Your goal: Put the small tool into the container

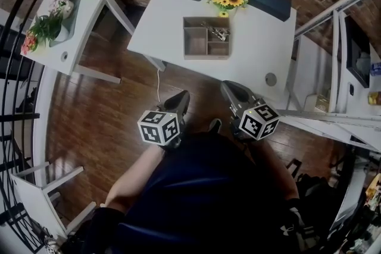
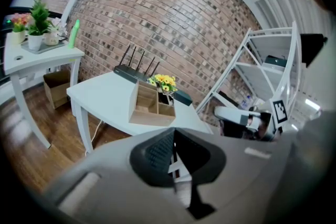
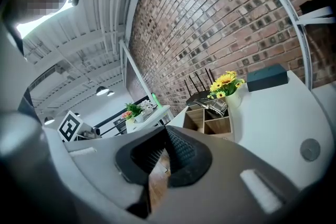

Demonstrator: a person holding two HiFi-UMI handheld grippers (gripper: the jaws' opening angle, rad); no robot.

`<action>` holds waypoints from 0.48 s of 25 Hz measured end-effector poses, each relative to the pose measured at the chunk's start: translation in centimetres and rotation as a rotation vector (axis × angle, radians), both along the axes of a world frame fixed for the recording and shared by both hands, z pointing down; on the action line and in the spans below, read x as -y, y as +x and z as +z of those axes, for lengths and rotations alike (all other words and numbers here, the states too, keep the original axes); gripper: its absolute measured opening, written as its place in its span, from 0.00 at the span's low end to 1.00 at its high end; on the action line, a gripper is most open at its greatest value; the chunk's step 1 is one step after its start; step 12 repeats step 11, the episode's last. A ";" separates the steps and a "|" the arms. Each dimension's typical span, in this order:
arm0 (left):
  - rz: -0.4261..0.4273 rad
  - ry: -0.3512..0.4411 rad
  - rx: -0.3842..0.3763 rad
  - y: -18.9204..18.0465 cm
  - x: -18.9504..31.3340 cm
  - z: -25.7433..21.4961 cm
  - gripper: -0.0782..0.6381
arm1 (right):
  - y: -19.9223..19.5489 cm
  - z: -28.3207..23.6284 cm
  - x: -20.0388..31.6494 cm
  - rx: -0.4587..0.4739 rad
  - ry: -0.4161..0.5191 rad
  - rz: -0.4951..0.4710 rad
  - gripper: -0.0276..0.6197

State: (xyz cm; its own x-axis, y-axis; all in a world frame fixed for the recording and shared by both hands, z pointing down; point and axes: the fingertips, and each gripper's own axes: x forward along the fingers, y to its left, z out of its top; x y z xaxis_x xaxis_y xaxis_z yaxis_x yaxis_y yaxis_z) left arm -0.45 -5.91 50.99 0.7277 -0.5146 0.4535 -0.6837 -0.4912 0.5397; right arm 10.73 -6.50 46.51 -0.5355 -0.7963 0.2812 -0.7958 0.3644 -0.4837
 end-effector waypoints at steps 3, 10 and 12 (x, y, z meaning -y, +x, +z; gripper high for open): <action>0.000 -0.001 0.000 -0.1 0.0 0.0 0.11 | 0.0 0.0 -0.1 -0.014 0.004 -0.001 0.06; 0.002 -0.004 -0.001 0.1 0.1 0.2 0.11 | 0.2 -0.1 0.1 -0.044 0.014 0.000 0.06; 0.002 -0.004 -0.002 0.1 0.1 0.2 0.11 | 0.2 0.0 0.1 -0.046 0.014 0.001 0.06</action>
